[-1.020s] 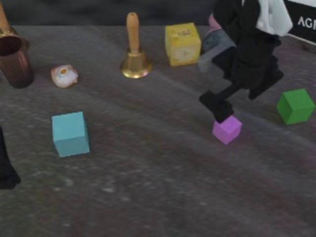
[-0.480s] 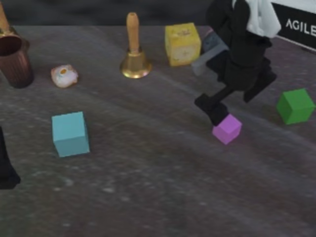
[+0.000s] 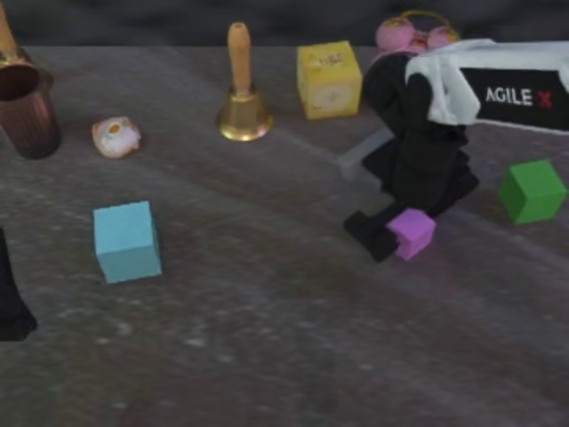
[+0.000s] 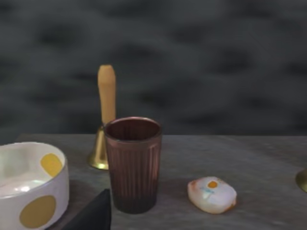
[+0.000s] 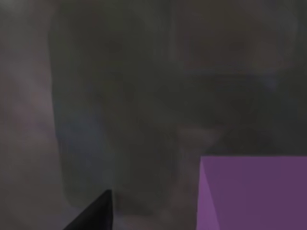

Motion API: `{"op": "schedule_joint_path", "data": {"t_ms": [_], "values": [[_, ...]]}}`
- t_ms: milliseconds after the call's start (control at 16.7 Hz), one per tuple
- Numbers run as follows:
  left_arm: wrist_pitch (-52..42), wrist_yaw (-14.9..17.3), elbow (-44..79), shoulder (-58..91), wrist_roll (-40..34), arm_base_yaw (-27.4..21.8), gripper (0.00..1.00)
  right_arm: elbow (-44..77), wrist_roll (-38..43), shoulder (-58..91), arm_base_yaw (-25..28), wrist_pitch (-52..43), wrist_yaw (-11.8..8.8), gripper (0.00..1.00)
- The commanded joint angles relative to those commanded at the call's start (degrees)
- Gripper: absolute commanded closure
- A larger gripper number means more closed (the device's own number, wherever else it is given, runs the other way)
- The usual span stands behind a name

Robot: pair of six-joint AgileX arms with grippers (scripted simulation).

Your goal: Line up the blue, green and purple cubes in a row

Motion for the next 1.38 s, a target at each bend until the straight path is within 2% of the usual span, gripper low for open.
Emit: {"op": "schedule_joint_path", "data": {"t_ms": [300,1080,1380], "values": [[0.0,0.0,0.0,0.0,0.0,0.0,0.0,-0.8,0.0,0.6,0.0,1.1,0.0,0.0],[0.0,0.0,0.0,0.0,0.0,0.0,0.0,-0.8,0.0,0.6,0.0,1.1,0.0,0.98],[0.0,0.0,0.0,0.0,0.0,0.0,0.0,-0.8,0.0,0.6,0.0,1.1,0.0,1.0]]}}
